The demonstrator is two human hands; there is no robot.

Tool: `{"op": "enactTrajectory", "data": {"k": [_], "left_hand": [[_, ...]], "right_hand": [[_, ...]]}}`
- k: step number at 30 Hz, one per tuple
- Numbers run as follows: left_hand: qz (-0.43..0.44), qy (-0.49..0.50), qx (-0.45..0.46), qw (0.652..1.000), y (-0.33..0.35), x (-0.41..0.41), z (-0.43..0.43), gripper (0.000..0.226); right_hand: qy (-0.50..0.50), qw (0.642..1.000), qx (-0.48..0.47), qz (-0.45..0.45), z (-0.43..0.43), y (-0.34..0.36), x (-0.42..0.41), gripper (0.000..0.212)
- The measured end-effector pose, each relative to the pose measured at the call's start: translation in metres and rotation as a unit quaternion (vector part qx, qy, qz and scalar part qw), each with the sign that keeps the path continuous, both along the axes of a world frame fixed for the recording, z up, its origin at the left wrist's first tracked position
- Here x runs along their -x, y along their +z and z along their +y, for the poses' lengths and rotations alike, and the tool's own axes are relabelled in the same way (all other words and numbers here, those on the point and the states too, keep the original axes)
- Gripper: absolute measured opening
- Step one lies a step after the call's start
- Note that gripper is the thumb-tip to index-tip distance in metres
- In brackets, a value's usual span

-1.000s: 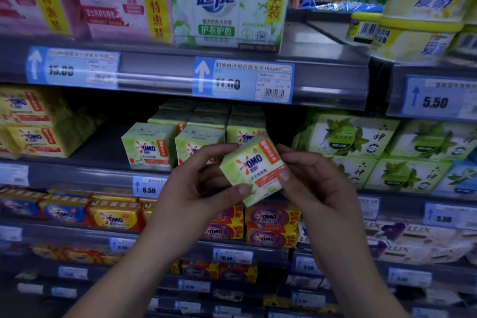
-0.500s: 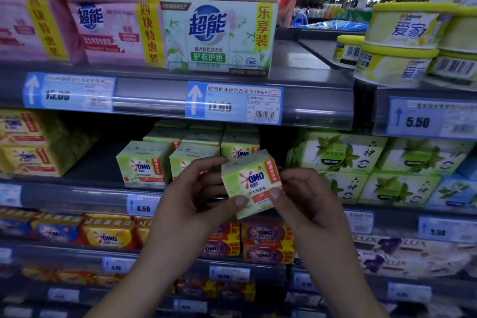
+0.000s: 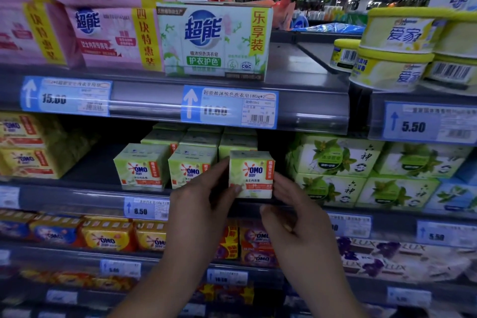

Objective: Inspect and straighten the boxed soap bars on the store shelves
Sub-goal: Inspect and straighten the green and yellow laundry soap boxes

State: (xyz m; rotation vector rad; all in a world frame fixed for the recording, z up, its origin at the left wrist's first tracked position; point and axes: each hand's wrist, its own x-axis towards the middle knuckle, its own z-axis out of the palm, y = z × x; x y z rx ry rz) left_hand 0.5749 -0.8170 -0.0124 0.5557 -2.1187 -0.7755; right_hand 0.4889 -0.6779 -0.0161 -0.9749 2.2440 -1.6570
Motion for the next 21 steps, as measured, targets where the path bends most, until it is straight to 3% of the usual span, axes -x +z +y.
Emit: {"op": "enactTrajectory", "data": {"k": [9,15,18,21], "left_hand": [[-0.042,0.020,0.063,0.997,0.002,0.006,0.003,0.053],[-0.035,0.016,0.053,0.998,0.000,0.006,0.001,0.050],[-0.003,-0.011,0.018,1.000,-0.006,-0.009,-0.001,0.045],[0.045,0.008,-0.045,0.998,-0.016,-0.035,-0.011,0.039]], "right_hand": [[0.009,0.997,-0.078,0.026,0.000,0.002,0.000,0.070],[0.013,0.999,-0.038,0.001,-0.001,0.000,-0.003,0.070],[-0.020,1.000,0.007,-0.017,0.000,0.001,-0.009,0.063],[-0.069,0.996,0.053,0.031,-0.002,0.006,-0.020,0.048]]}}
